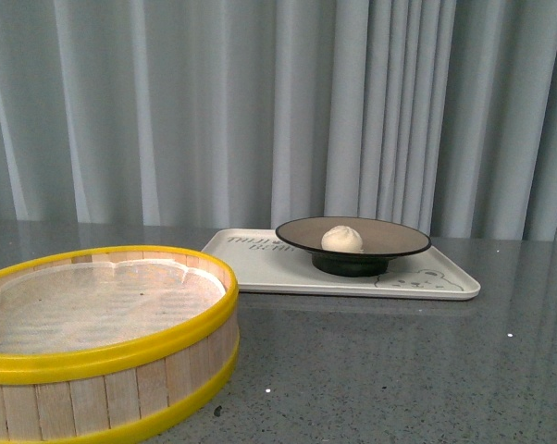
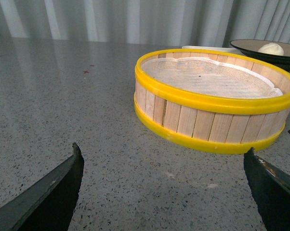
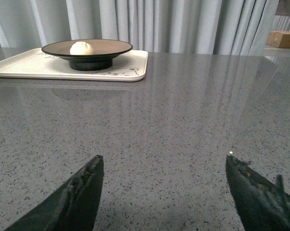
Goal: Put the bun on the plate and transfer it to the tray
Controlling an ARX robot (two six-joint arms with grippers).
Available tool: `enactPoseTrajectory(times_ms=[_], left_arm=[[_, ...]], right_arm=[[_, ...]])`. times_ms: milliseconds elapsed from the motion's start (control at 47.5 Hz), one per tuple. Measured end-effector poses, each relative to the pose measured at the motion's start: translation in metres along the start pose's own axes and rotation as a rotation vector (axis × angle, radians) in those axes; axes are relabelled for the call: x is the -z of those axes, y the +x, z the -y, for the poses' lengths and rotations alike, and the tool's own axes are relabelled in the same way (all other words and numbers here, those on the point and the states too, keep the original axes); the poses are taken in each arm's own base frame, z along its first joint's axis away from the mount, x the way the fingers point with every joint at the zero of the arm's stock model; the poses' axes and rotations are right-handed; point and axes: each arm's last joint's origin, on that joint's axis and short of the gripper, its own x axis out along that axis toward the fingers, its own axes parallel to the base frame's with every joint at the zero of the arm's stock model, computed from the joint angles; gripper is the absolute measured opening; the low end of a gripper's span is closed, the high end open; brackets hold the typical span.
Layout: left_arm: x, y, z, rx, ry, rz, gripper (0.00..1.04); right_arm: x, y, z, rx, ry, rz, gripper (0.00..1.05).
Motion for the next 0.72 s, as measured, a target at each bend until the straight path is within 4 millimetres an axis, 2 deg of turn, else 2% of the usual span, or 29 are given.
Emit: enactPoseTrajectory(times_ms=[105, 126, 189, 715], left_arm=[[0.0000, 0.0000, 0.0000, 0.000, 0.000, 0.000, 0.98], [0.0000, 0.0000, 0.0000, 0.000, 0.000, 0.000, 0.98], [0.0000, 0.0000, 0.0000, 0.000, 0.000, 0.000, 0.98], [0.0000, 0.0000, 0.0000, 0.000, 0.000, 0.000, 0.98]], right_arm=[[0.0000, 0.0000, 0.0000, 0.000, 0.000, 0.000, 0.97], [0.0000, 0.0000, 0.0000, 0.000, 0.000, 0.000, 0.98], [0.0000, 0.0000, 0.0000, 0.000, 0.000, 0.000, 0.95], [0.0000, 0.0000, 0.0000, 0.000, 0.000, 0.000, 0.96]])
